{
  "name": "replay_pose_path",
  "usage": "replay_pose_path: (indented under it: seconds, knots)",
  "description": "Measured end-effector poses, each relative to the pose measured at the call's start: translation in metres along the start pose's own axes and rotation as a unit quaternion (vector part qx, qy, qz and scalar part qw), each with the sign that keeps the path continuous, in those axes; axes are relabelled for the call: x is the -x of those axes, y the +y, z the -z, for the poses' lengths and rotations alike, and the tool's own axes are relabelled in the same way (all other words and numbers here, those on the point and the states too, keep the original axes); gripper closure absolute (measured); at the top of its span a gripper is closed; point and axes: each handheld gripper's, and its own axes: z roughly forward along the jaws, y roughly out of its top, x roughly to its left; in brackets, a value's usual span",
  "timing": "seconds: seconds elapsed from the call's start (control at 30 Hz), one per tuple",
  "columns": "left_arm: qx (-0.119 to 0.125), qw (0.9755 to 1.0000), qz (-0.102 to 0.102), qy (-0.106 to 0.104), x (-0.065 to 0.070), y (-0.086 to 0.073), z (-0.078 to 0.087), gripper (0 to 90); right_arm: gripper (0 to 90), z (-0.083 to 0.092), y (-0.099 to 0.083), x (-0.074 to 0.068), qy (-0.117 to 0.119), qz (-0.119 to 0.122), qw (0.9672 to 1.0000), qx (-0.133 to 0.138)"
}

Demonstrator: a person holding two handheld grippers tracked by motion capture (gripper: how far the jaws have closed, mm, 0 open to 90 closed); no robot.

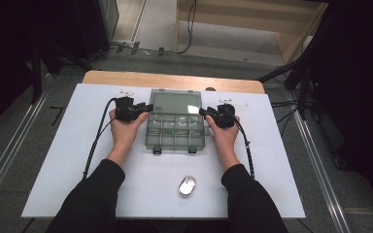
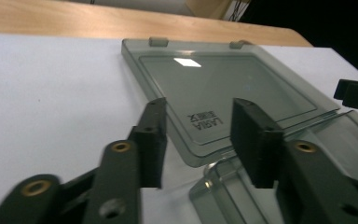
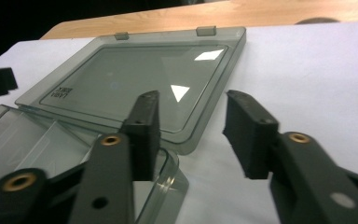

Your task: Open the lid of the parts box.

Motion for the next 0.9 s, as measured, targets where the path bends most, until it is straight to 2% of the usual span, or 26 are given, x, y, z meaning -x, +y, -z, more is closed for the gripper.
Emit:
replay_pose_path:
  seconds: [0.07,0.2,0.4,0.47,0.53,0.57,0.7,0.83,0.9]
  knots:
    - [0.013,0.9998,0.005,-0.013,0.001,-0.002,0.005,46.4,44.4,0.006,-0.002,0.000,0.006,-0.001,1.0000,0.006]
    - [0.019,0.9995,-0.006,-0.023,0.005,-0.007,0.016,37.3,36.4,0.018,-0.006,-0.002,0.021,0.001,0.9996,0.020]
    - [0.036,0.9985,-0.021,-0.036,0.008,-0.013,0.033,29.9,22.7,0.030,-0.012,-0.011,0.032,0.038,0.9984,0.025]
    - [0.042,0.9980,-0.026,-0.041,0.009,-0.014,0.038,24.5,17.5,0.034,-0.014,-0.014,0.039,0.042,0.9980,0.028]
    - [0.041,0.9973,-0.034,-0.049,0.011,-0.016,0.043,22.9,11.2,0.038,-0.015,-0.018,0.045,0.042,0.9975,0.033]
    - [0.041,0.9973,-0.035,-0.050,0.012,-0.017,0.045,18.3,10.6,0.040,-0.015,-0.020,0.051,0.046,0.9969,0.039]
    - [0.038,0.9960,-0.054,-0.060,0.016,-0.025,0.055,12.0,0.0,0.049,-0.018,-0.028,0.069,0.061,0.9947,0.046]
    - [0.040,0.9936,-0.058,-0.088,0.017,-0.031,0.065,7.4,0.0,0.059,-0.020,-0.034,0.075,0.077,0.9931,0.046]
    - [0.041,0.9914,-0.065,-0.105,0.018,-0.033,0.070,0.0,0.0,0.064,-0.021,-0.036,0.076,0.081,0.9925,0.052]
